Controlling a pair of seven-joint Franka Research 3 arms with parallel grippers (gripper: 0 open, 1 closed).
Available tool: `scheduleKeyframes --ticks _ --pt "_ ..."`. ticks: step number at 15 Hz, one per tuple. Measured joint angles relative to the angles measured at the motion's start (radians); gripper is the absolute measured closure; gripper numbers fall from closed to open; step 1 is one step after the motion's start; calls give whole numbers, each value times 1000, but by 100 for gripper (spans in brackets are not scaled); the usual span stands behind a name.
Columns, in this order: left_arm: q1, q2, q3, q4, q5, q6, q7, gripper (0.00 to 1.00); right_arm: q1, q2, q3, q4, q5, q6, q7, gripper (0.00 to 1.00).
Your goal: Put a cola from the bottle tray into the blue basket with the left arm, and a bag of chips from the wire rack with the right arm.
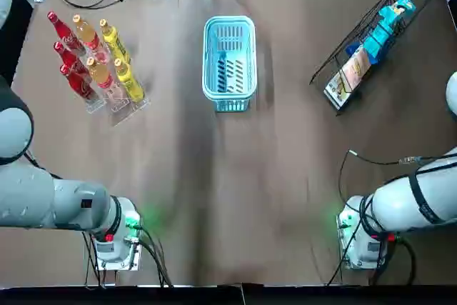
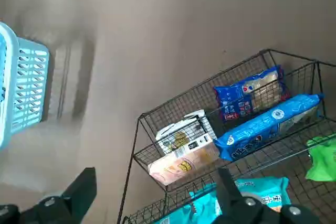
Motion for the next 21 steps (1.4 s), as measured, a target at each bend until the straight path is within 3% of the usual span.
scheduleKeyframes --ticks 7,11,12,14,17,21 --pt "5 9 1 -4 -4 -7 -2 0 -20 0 -13 -25 0 -6 81 0" --pt "27 47 5 -28 -2 -9 4 0 -65 0 -16 -28 -3 -85 67 2" --pt "43 56 5 -46 5 -8 13 0 -80 0 -16 -29 -3 -96 34 8" --pt "86 64 5 -82 26 0 76 0 -114 0 -16 -34 -4 -111 -147 10" --pt "152 56 5 -135 41 41 206 0 -160 0 -20 -40 -7 -117 -386 9" --pt "274 0 5 -218 43 109 409 0 -133 0 -4 -80 -101 -124 -559 7"
